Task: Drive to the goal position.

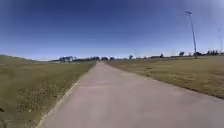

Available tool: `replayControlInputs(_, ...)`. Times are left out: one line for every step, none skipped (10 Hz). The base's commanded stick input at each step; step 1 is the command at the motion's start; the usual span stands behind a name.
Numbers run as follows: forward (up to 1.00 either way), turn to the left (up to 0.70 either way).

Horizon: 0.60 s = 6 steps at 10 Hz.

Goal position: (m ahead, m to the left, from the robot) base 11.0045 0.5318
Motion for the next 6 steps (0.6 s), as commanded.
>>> replayControlInputs(1.00,0.00)
replayControlInputs(1.00,0.00)
replayControlInputs(1.00,0.00)
replayControlInputs(1.00,0.00)
replayControlInputs(1.00,0.00)
replayControlInputs(1.00,0.00)
